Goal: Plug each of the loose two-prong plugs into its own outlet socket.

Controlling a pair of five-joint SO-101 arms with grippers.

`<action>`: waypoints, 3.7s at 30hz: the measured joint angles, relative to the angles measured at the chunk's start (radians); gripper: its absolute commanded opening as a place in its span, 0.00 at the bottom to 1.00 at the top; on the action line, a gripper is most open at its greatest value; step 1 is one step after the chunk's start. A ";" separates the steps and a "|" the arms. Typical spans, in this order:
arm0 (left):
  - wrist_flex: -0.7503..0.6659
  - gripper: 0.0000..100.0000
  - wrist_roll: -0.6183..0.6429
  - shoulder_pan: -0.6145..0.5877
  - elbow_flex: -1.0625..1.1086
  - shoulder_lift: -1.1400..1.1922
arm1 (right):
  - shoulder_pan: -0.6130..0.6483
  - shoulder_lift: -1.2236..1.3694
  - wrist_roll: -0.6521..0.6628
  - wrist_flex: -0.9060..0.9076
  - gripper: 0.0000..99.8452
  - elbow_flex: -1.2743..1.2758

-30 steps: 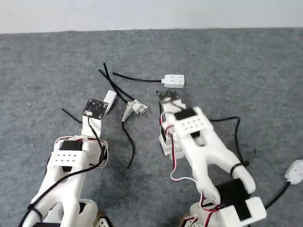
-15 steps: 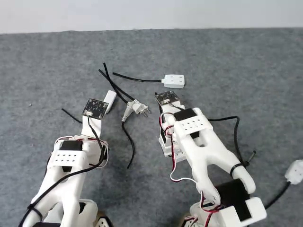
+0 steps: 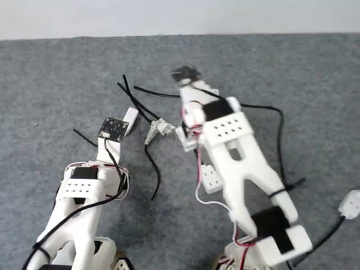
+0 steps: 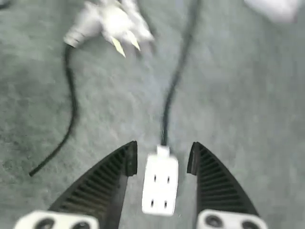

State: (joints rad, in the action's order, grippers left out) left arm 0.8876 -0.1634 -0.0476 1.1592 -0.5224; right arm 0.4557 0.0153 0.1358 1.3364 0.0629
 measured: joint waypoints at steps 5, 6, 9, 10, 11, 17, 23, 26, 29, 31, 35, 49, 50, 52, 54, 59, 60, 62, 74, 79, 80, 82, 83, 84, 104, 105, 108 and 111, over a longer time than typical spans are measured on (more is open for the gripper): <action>0.000 0.15 0.000 0.000 0.000 0.000 | 0.075 0.204 0.172 -0.043 0.16 -0.163; 0.000 0.15 0.000 0.000 0.000 0.000 | 0.078 0.252 0.198 -0.048 0.16 -0.201; 0.000 0.15 0.000 0.000 0.000 0.000 | 0.074 0.410 0.252 -0.051 0.16 -0.344; 0.000 0.15 0.000 0.000 0.000 0.000 | 0.072 0.463 0.267 -0.051 0.16 -0.396; 0.000 0.15 0.000 0.000 0.000 0.000 | 0.075 0.514 0.282 -0.051 0.16 -0.446; 0.000 0.15 0.000 0.000 0.000 0.000 | 0.077 0.755 0.333 -0.008 0.16 -0.726; 0.000 0.15 0.000 0.000 0.000 0.000 | 0.080 0.914 0.344 0.041 0.16 -0.933; 0.000 0.15 0.000 0.000 0.000 0.000 | 0.081 0.980 0.371 0.052 0.15 -0.993; 0.000 0.15 0.000 0.000 0.000 0.000 | 0.074 1.025 0.376 0.091 0.15 -1.039; 0.000 0.15 0.000 0.000 0.000 0.000 | 0.078 1.042 0.379 0.109 0.15 -1.082; 0.000 0.15 0.000 0.000 0.000 0.000 | 0.078 1.085 0.381 0.114 0.10 -1.138; 0.000 0.15 0.000 0.000 0.000 0.000 | 0.074 1.120 0.359 0.416 0.01 -1.418; 0.000 0.15 0.000 0.000 0.000 0.000 | 0.074 1.120 0.336 0.417 0.01 -1.439; 0.000 0.15 0.000 0.000 0.000 0.000 | 0.064 1.119 0.301 0.419 0.01 -1.462; 0.000 0.15 0.000 0.000 0.000 0.000 | 0.038 1.119 0.290 0.419 0.01 -1.464; 0.000 0.15 0.000 0.000 0.000 0.000 | -0.028 1.063 0.264 0.420 0.01 -1.450; 0.000 0.15 0.000 0.000 0.000 0.000 | -0.037 1.033 0.253 0.420 0.01 -1.428; 0.000 0.15 0.000 0.000 0.000 0.000 | -0.046 0.962 0.241 0.420 0.01 -1.361; 0.000 0.01 0.000 0.000 -0.005 0.008 | -0.044 0.434 0.170 0.420 0.01 -0.813; 0.035 0.01 0.003 -0.002 -0.146 0.196 | -0.043 0.203 0.167 0.420 0.01 -0.678; 0.058 0.01 -0.002 -0.002 -0.189 0.255 | -0.041 0.158 0.167 0.420 0.01 -0.658; 0.115 0.01 -0.034 -0.002 -0.281 0.374 | -0.021 0.075 0.167 0.420 0.01 -0.614; 0.144 0.01 -0.060 -0.002 -0.325 0.433 | -0.005 0.035 0.167 0.420 0.01 -0.594; 0.178 0.01 -0.081 -0.002 -0.367 0.479 | 0.018 -0.005 0.167 0.420 0.01 -0.575; 0.239 0.01 -0.229 -0.002 -0.411 0.514 | 0.420 -0.448 0.107 0.333 0.01 -0.084; 0.235 0.01 -0.235 0.000 -0.384 0.483 | 0.420 -0.448 0.107 0.301 0.01 -0.041; 0.181 0.01 -0.242 0.032 -0.264 0.356 | 0.420 -0.448 0.117 0.216 0.01 0.061; 0.118 0.01 -0.245 0.064 -0.121 0.183 | 0.420 -0.448 0.126 0.163 0.01 0.115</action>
State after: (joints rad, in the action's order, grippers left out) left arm 1.0058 -0.4089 0.0169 1.0380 -0.3399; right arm 0.8761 -0.4327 0.2616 1.4991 0.1780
